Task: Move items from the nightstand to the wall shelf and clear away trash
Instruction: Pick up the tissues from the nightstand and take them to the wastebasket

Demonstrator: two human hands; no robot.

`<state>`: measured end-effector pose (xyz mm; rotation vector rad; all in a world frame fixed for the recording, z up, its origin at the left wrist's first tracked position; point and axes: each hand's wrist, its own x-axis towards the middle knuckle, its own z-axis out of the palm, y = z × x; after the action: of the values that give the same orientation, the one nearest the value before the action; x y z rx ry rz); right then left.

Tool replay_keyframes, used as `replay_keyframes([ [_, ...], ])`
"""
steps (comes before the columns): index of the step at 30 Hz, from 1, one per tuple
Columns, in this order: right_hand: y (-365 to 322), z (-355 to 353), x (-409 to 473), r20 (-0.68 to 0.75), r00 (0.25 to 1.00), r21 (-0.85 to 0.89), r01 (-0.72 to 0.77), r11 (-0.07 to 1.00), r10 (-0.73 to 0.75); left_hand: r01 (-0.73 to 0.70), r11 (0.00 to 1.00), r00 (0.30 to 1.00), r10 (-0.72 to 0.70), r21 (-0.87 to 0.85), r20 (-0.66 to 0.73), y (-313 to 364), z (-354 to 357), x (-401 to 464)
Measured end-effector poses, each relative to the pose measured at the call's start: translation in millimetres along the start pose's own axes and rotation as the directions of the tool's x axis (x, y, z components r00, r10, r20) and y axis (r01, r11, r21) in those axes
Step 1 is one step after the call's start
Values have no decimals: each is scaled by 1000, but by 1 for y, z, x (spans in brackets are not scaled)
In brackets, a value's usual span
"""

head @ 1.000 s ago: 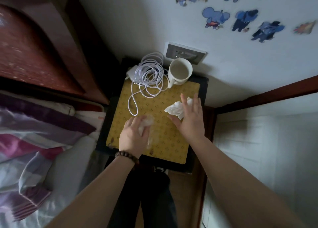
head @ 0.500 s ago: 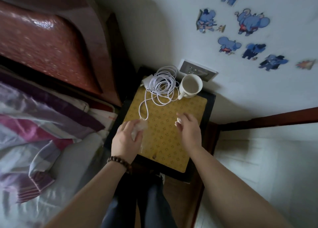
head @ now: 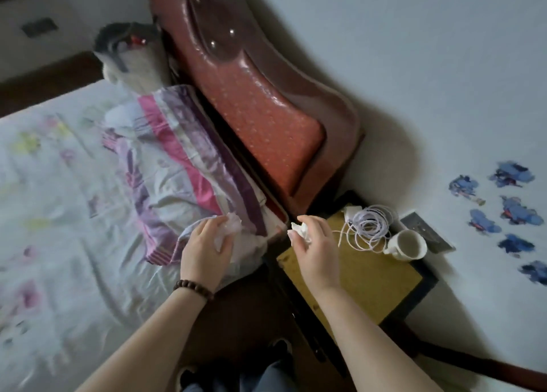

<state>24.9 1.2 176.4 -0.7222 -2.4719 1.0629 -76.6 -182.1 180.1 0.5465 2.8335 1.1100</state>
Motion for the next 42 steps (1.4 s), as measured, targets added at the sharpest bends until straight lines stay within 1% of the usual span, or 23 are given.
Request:
replay_keyframes([
  [4,-61,41,0,102,986,70,128,989,-135,121,993,979,-120,-4,-167,-42,-64,-19],
  [6,-94,65,-7,148,965,87,204,975,-215,196,980,949,-196,-26,-248,-66,-97,-36],
  [9,-145,103,-31,231,927,104,280,954,-297,291,955,883,-292,-61,-367,-102,-144,-70],
  [11,-182,131,-55,288,889,132,332,934,-357,327,941,837,-329,-83,-437,-127,-177,-98],
  [14,-239,175,-104,361,825,180,397,900,-436,377,924,775,-355,-69,-523,-167,-227,-148],
  [18,-310,235,-191,456,711,261,468,844,-535,423,900,674,-391,-106,-627,-223,-292,-227],
  [21,-356,279,-262,542,585,322,519,792,-603,478,857,562,-467,-193,-683,-267,-333,-292],
  [26,-429,343,-375,634,364,410,590,696,-682,569,769,336,-541,-292,-771,-331,-394,-397],
  [30,-482,382,-451,642,188,489,645,587,-743,639,670,128,-576,-377,-807,-369,-434,-470],
  [33,-513,411,-497,637,73,552,652,520,-768,674,596,-7,-586,-436,-811,-393,-457,-515],
  [36,-541,444,-537,633,-20,594,654,468,-774,696,540,-106,-575,-473,-811,-418,-478,-552],
  [42,-606,525,-613,613,-157,681,602,417,-774,731,423,-273,-539,-536,-797,-486,-531,-604],
])
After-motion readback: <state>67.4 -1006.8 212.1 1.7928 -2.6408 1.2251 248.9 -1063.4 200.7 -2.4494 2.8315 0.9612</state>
